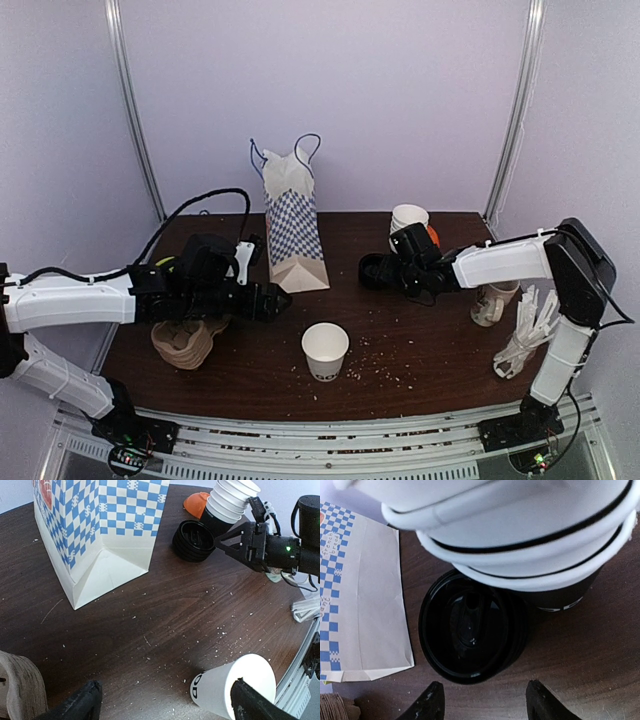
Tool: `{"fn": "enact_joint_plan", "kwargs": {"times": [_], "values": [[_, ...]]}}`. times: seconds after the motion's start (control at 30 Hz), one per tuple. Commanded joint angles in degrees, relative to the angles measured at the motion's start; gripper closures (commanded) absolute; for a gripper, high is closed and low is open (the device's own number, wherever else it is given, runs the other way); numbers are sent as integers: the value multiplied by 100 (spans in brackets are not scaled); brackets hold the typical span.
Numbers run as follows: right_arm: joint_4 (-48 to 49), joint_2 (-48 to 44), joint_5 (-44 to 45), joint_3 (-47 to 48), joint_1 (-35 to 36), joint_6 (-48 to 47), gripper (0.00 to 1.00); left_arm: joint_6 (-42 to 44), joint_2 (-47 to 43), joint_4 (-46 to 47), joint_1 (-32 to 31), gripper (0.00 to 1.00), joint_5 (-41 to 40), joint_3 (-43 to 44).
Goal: Pack the takeout coffee
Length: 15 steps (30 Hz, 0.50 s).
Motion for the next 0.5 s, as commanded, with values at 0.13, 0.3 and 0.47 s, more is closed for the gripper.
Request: {"fn": "enact_joint_plan", "kwargs": {"times": [0.13, 0.3, 0.47], "values": [[182, 456, 340, 508, -121, 604, 50, 56, -51, 295, 37, 8, 200, -25], [62, 615, 292, 624, -185, 672, 57, 70, -4, 334, 37, 8, 219, -66], [-17, 605, 261, 525, -210, 661, 60, 100, 23, 342, 37, 8, 219, -73]]}}
